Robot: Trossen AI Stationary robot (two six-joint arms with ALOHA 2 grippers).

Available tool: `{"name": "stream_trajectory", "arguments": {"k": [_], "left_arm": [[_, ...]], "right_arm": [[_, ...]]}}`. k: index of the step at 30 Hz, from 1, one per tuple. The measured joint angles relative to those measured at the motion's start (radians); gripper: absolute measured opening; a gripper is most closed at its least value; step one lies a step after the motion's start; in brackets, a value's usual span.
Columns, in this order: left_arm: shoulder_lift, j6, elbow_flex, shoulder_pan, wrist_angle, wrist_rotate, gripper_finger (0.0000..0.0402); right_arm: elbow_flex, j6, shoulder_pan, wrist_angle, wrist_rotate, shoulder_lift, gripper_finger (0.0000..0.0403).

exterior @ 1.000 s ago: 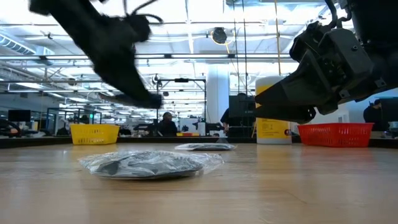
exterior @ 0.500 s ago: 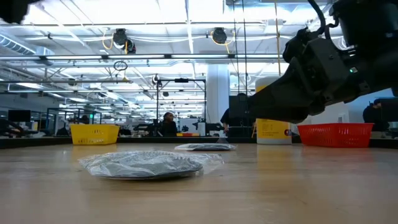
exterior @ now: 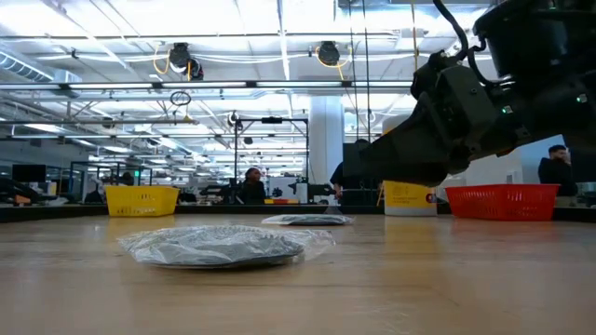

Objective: Pick & Place Travel size toiletries
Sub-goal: Put the dark blue shave cream into the green bin, then put the black hairbrush into the red bin

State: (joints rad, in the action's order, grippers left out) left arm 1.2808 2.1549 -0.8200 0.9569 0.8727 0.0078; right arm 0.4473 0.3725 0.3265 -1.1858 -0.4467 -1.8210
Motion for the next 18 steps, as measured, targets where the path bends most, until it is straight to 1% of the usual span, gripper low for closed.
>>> {"name": "stream_trajectory", "arguments": {"k": [4, 7, 9, 13, 16, 18], "left_arm": [[0.069, 0.006, 0.000, -0.007, -0.003, 0.014, 0.0104], [0.090, -0.004, 0.000, -0.015, 0.001, 0.025, 0.0122], [0.093, -0.026, 0.000, -0.015, 0.008, 0.020, 0.0142], [0.090, -0.053, 0.000, -0.015, 0.062, -0.005, 0.0195], [0.065, -0.082, 0.000, -0.020, 0.098, -0.010, 0.0231], [0.038, -0.118, 0.000, -0.033, 0.112, -0.029, 0.0246]], "right_arm": [[0.000, 0.000, -0.008, 0.000, 0.007, 0.000, 0.0256], [0.000, 0.000, -0.011, 0.000, 0.007, 0.000, 0.0256], [0.000, 0.000, -0.011, 0.000, 0.007, 0.000, 0.0256], [0.000, 0.000, -0.011, -0.008, 0.007, 0.000, 0.0256], [0.000, 0.000, -0.011, -0.007, 0.007, 0.000, 0.0256], [0.000, 0.000, -0.011, -0.007, 0.007, 0.000, 0.0256]]}}
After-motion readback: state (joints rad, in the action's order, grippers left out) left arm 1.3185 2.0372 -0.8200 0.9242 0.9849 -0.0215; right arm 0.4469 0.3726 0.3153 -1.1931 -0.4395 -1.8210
